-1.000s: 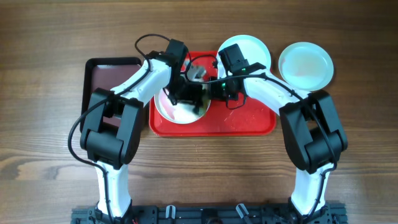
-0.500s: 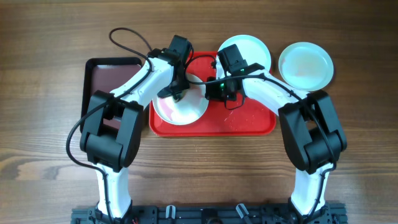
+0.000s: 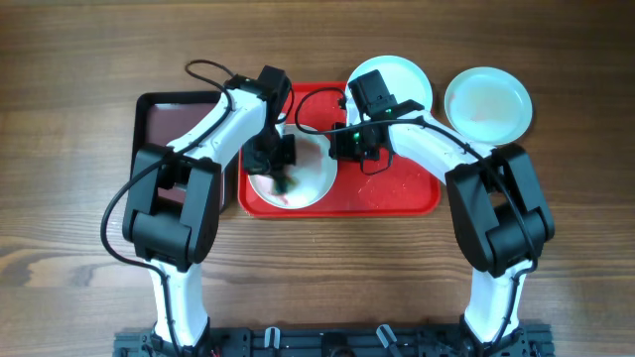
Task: Clean dirty plates on tray and stack at the side
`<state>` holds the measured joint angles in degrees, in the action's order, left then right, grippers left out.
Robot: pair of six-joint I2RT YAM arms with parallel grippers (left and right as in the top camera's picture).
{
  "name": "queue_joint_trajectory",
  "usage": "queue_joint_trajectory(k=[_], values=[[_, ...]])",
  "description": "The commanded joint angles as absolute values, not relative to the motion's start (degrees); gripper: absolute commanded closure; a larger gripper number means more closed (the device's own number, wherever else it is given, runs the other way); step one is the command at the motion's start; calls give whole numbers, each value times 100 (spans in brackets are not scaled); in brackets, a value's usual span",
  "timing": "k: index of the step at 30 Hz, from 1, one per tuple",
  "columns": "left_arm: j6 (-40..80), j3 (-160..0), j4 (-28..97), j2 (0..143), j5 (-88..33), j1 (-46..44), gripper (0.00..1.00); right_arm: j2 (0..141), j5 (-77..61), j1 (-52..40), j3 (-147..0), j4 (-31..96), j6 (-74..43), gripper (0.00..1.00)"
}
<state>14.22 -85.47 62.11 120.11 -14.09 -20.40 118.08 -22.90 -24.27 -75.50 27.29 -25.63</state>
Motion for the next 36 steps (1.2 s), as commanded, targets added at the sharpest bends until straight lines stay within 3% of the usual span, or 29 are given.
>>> queue_joint_trajectory(k=[1,6,17,27,31,36], values=[[486,-8420,6080,12182,-3157,-2167,96,11917,-2145,-2403,-7540,2720,-2698,96],[519,-8420,5511,12182,-3697,-2165,96,11917,-2147,-2403,-7540,2724,-2696,96],[1253,-8420,3809,12182,-3465,-2141,96,11917,-2145,-2403,-7540,2731,-2696,96],[2974,-8420,4001,12182,449,-2034,96,11917,-2145,-2403,-7540,2744,-2696,96],[3030,-8420,4086,12182,1000,-2034,96,11917,-2145,-2403,-7540,2744,-2696,96],[3030,-8420,5037,12182,1015,-2034,96,11917,-2145,-2403,-7540,2746,-2696,96]])
